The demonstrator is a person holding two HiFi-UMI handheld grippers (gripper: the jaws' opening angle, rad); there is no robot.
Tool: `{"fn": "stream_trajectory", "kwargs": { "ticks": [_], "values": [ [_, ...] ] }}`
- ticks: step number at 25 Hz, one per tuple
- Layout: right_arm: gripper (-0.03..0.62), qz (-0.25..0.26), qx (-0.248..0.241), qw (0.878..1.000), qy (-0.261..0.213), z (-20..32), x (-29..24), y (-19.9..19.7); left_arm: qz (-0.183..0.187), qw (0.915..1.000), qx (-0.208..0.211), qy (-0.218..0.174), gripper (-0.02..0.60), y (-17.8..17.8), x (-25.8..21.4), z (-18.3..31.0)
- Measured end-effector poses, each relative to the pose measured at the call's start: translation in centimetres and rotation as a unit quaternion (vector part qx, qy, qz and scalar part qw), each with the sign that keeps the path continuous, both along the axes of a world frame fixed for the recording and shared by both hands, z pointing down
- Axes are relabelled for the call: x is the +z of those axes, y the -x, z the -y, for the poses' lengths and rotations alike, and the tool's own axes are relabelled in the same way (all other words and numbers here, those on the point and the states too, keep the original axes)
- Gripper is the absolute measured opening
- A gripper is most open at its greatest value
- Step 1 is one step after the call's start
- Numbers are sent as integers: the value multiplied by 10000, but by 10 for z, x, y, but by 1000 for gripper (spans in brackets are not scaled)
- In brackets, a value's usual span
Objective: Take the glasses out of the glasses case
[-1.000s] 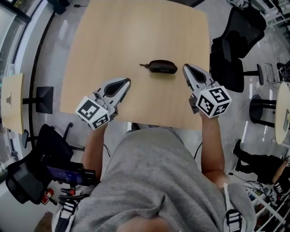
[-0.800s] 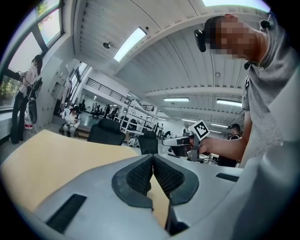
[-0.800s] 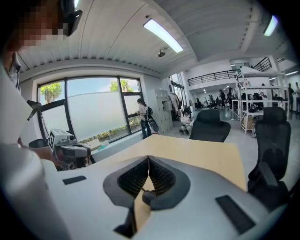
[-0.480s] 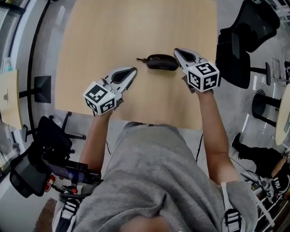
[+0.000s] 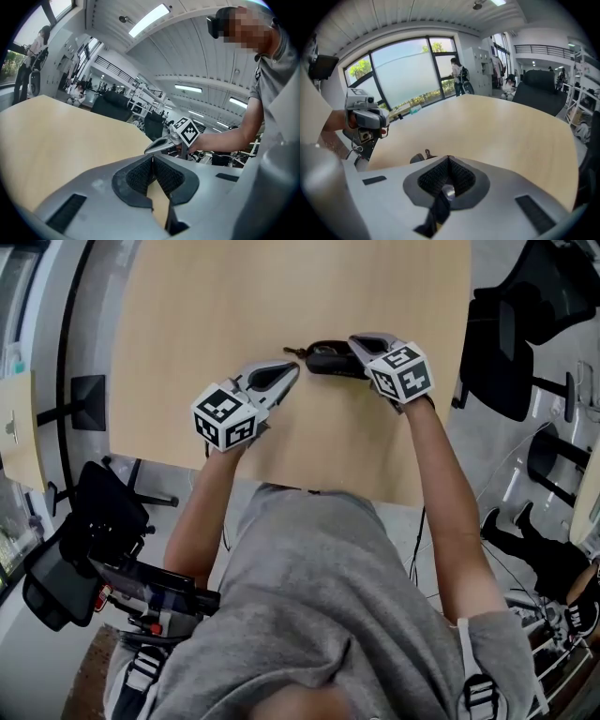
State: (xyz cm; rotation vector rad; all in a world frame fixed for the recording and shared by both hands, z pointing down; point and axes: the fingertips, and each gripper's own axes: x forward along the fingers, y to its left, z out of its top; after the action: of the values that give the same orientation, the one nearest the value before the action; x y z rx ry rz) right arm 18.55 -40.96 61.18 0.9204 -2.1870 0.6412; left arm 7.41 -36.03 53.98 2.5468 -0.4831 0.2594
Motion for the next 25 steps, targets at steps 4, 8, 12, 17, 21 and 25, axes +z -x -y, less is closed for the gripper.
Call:
{"fn": "stream_trajectory", "kwargs": {
  "ticks": [4, 8, 12, 17, 21, 25],
  "values": [
    [8, -239, -448, 9981, 336, -13, 24, 3, 31, 9999, 73, 95, 6, -6, 9, 0],
    [8, -423, -1073, 9922, 475, -34, 42, 13, 78, 9998, 102, 182, 6, -10, 17, -4],
    [11, -516, -1644, 9842, 402, -55, 51, 33, 143, 9996, 74, 233, 6, -6, 20, -10],
    [164, -1107, -2107, 9712, 149, -64, 73, 31, 223, 9994, 27, 270, 6, -11, 25, -11],
    [163, -1863, -2158, 9580, -328, -53, 80, 23, 144, 9995, 97, 247, 6, -12, 22, -13],
    [163, -2230, -2335, 9450, -513, -54, 84, 33, 147, 9996, 77, 248, 6, -1, 19, -19]
  ]
}}
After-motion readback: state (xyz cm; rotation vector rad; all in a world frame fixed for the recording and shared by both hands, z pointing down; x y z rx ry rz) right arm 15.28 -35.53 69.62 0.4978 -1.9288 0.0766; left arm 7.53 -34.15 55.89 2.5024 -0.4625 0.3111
